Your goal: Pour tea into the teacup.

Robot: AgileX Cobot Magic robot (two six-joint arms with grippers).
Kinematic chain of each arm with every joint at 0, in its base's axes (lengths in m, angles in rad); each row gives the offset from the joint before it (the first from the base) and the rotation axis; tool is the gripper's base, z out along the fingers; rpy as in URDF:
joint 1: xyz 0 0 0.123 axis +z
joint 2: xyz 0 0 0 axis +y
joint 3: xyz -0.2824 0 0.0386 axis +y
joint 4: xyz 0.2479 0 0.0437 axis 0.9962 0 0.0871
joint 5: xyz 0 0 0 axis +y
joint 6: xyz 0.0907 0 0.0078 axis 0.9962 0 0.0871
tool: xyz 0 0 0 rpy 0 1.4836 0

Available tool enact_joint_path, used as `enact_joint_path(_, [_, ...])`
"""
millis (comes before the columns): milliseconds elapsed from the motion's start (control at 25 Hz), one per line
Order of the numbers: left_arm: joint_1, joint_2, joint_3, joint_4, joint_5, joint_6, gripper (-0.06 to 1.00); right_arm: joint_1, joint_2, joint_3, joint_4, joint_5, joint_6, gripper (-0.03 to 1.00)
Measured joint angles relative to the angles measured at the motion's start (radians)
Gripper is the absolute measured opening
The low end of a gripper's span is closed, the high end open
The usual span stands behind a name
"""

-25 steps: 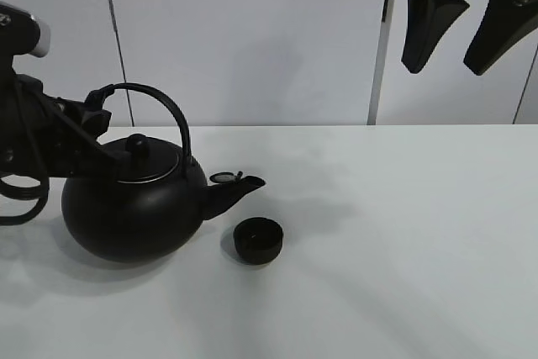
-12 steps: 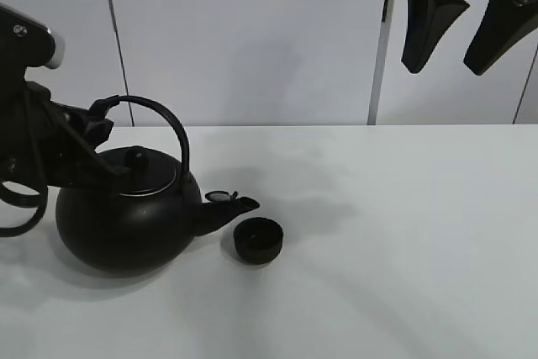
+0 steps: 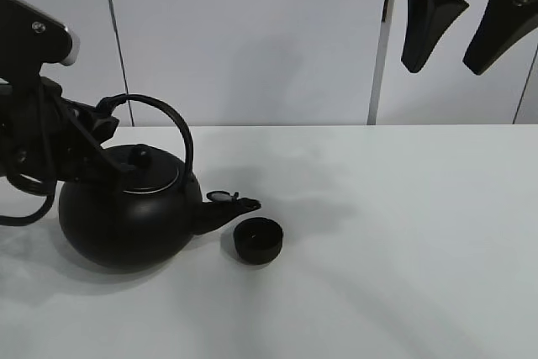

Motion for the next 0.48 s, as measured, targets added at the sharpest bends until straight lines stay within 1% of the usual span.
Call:
enact_joint_path(200, [0.000,0.000,-0.001,-0.001,0.013,0.041,0.11,0.000,0.000,0.000,0.000,0.000,0.000,0.45])
enact_joint_path(480, [0.000,0.000,-0.001,-0.001,0.014,0.049,0.11,0.000,0.000,0.000,0.000,0.000,0.000,0.45])
